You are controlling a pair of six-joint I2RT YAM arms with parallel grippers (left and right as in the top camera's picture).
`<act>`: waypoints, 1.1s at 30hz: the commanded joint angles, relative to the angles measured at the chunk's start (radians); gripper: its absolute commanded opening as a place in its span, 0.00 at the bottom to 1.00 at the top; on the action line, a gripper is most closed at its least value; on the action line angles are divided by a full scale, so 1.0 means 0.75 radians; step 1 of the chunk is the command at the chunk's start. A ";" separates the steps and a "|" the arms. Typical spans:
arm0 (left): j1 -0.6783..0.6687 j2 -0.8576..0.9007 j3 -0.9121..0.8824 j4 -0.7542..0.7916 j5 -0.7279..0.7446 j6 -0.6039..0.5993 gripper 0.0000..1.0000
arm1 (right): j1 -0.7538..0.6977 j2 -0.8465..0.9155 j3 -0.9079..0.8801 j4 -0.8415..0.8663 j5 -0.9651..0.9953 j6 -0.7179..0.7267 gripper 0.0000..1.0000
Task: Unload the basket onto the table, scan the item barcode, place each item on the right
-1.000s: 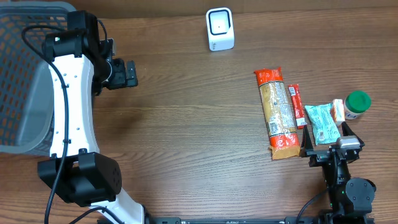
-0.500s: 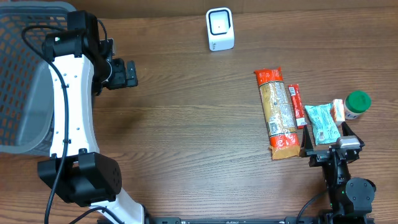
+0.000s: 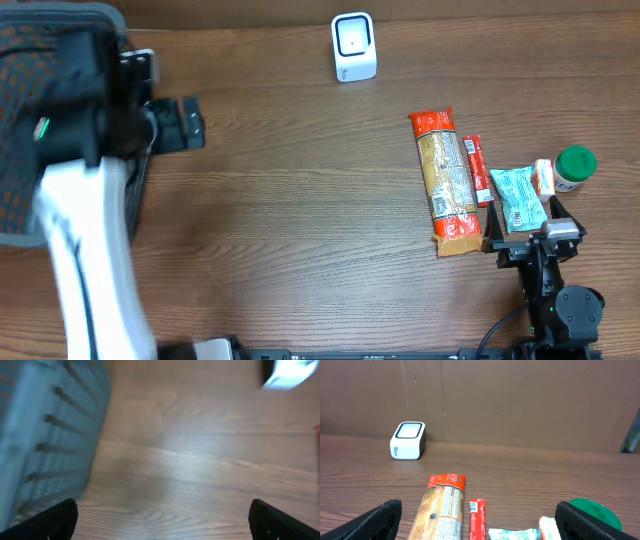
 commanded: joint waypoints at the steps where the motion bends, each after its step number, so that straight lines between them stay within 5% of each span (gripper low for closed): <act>1: -0.004 -0.174 0.014 -0.003 0.001 0.010 1.00 | -0.010 -0.013 -0.014 0.003 -0.002 -0.006 1.00; 7: -0.004 -0.436 -0.147 -0.003 0.001 0.010 1.00 | -0.010 -0.013 -0.014 0.003 -0.002 -0.006 1.00; 16: -0.003 -0.882 -0.728 0.164 -0.034 -0.027 1.00 | -0.010 -0.013 -0.014 0.003 -0.002 -0.006 1.00; 25: -0.003 -1.351 -1.335 1.143 0.115 -0.038 1.00 | -0.010 -0.013 -0.014 0.003 -0.002 -0.006 1.00; 33: -0.003 -1.706 -1.815 1.910 0.139 -0.233 1.00 | -0.010 -0.013 -0.014 0.003 -0.002 -0.006 1.00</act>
